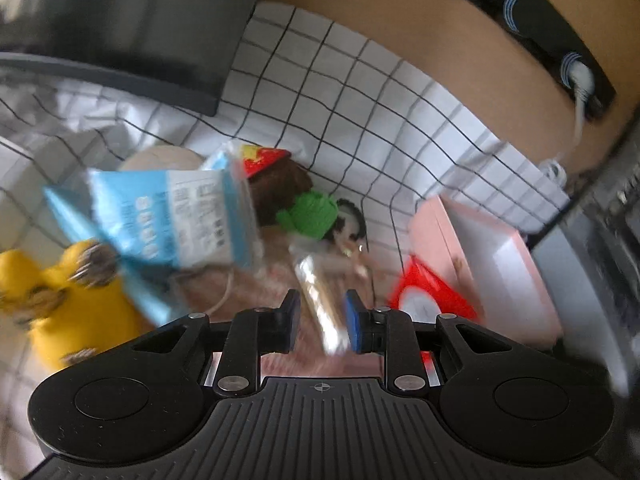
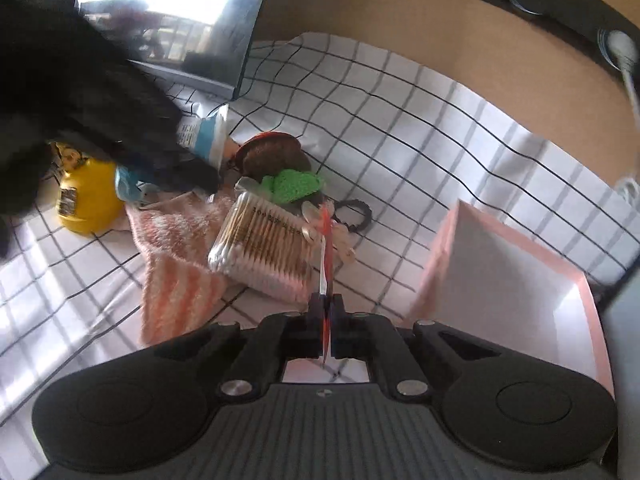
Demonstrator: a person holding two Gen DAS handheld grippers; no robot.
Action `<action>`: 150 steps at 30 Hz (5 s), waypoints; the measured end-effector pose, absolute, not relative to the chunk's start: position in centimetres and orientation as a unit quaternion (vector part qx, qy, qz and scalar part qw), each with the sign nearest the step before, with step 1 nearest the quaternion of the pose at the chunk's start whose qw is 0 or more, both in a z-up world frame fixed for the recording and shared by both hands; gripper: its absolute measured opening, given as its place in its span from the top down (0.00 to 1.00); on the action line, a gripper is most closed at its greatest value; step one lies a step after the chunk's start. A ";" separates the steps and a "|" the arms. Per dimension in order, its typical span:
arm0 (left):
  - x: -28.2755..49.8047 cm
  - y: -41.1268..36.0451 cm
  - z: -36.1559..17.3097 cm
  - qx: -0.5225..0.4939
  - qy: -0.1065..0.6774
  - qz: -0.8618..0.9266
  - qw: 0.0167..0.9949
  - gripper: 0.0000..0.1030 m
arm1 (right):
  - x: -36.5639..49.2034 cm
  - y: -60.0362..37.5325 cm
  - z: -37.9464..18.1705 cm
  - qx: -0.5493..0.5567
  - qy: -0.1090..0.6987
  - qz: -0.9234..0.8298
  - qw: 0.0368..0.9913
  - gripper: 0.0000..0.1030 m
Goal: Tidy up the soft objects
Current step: 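Grasp the red tea packet with the right gripper while the left gripper grasps the peach ribbon bow, then carry the red packet and ribbon bow over the pink box and release both, then grasp the black bead bracelet with the right gripper while the left gripper grasps the cotton-swab pack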
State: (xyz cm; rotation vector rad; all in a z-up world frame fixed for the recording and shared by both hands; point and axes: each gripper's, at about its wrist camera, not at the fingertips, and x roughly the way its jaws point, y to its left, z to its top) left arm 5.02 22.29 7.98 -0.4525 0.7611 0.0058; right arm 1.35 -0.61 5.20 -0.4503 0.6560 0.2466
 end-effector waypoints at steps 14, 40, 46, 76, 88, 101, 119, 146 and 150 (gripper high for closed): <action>18.1 13.0 6.5 0.197 0.442 -0.166 0.859 0.72 | -4.0 -6.8 5.9 -0.123 0.364 0.071 0.921 0.97; 8.2 12.8 8.4 0.063 0.428 -0.196 0.880 0.86 | -3.6 -10.8 9.1 -0.074 0.342 0.079 0.934 0.96; 2.0 8.2 8.8 0.021 0.429 -0.271 0.861 0.86 | -8.8 -13.3 11.0 -0.091 0.340 0.044 0.935 0.98; -4.3 10.6 4.9 -0.126 0.487 -0.163 0.849 0.86 | -6.6 -13.4 3.7 -0.126 0.373 0.064 0.917 0.47; 1.0 7.5 12.4 -0.132 0.386 -0.237 0.882 0.85 | -8.3 -14.9 13.5 -0.127 0.250 0.012 0.960 0.47; 16.6 3.9 14.9 -0.108 0.340 -0.187 0.915 0.81 | -0.9 -15.0 13.3 -0.115 0.219 -0.021 0.969 0.11; 0.1 18.5 6.9 -0.193 0.404 -0.045 0.893 0.81 | 9.8 -3.3 9.8 -0.125 0.315 0.075 0.938 0.15; -5.8 24.1 6.2 -0.244 0.371 -0.022 0.896 0.81 | 9.9 0.8 1.7 -0.074 0.496 0.119 0.857 0.87; -3.6 22.9 6.9 -0.220 0.368 -0.032 0.903 0.81 | 4.0 -0.4 1.8 -0.083 0.491 0.133 0.857 0.87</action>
